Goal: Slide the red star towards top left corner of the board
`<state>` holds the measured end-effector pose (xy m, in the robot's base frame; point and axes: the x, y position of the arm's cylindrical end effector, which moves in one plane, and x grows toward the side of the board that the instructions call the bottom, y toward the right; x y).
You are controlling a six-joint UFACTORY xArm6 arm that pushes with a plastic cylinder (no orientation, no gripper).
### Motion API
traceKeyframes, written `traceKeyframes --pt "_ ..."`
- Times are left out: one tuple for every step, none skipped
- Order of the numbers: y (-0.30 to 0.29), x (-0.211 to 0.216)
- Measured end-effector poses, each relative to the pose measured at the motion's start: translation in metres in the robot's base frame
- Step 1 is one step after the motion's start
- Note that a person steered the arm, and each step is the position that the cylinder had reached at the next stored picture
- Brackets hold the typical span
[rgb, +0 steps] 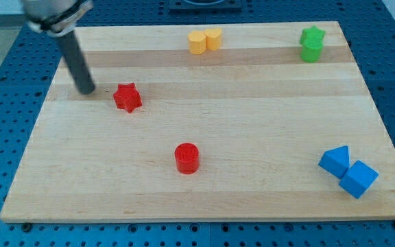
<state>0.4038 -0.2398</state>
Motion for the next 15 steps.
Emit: traceKeyframes --pt "-0.025 0.055" --pt "-0.008 0.118" --pt "0.084 0.097" --pt "0.108 0.067" --pt "0.111 0.067" --pt "0.13 0.064" --pt "0.127 0.055" --pt "0.115 0.037" --pt "0.101 0.011" --pt "0.088 -0.022" --pt "0.076 -0.056" --pt "0.065 -0.087" --pt "0.073 -0.086" --pt "0.099 -0.058" --pt "0.097 -0.049"
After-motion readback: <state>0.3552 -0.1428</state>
